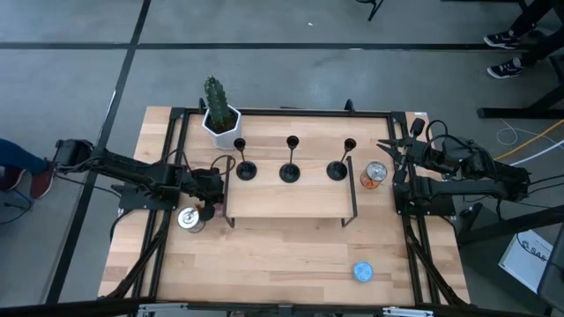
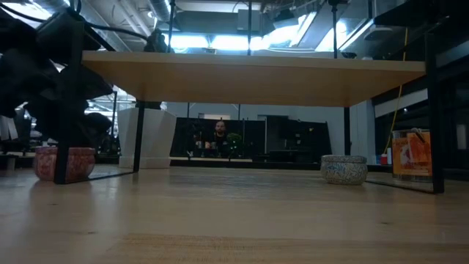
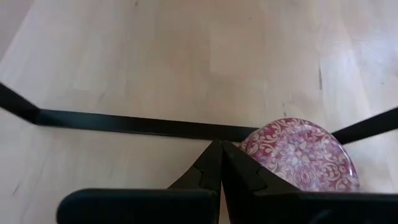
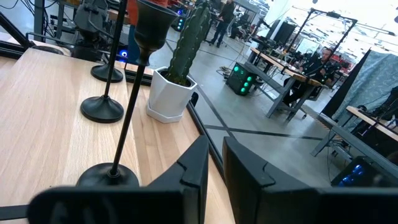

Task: Pick & Place candle stick holders
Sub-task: Put the red scented candle on the shelf

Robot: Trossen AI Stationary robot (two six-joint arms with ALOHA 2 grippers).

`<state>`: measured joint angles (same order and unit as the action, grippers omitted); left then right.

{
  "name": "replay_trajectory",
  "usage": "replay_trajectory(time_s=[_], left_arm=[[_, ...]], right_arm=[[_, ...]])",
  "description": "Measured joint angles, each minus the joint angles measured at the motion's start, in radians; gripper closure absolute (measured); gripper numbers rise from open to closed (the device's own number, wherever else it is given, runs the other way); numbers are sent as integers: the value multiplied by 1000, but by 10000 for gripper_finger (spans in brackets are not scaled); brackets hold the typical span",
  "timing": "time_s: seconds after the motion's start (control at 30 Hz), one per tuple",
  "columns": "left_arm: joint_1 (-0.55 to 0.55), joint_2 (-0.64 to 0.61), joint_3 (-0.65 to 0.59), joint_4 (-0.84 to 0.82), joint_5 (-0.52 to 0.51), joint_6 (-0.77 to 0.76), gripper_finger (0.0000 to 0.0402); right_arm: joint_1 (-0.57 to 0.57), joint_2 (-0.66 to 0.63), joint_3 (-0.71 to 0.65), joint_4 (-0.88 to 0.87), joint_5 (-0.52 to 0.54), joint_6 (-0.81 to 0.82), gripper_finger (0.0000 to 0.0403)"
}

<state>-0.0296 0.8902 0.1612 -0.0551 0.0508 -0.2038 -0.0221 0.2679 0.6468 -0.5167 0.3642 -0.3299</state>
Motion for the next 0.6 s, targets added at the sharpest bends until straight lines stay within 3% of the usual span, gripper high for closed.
replay_trajectory(time_s=[0.33, 0.6], left_arm=[[-82, 0, 0, -1, -33, -46, 400], [-88, 0, 0, -7, -51, -48, 400]], right_arm=[[0, 0, 0, 0, 0, 0, 350], [0, 0, 0, 0, 0, 0, 350]])
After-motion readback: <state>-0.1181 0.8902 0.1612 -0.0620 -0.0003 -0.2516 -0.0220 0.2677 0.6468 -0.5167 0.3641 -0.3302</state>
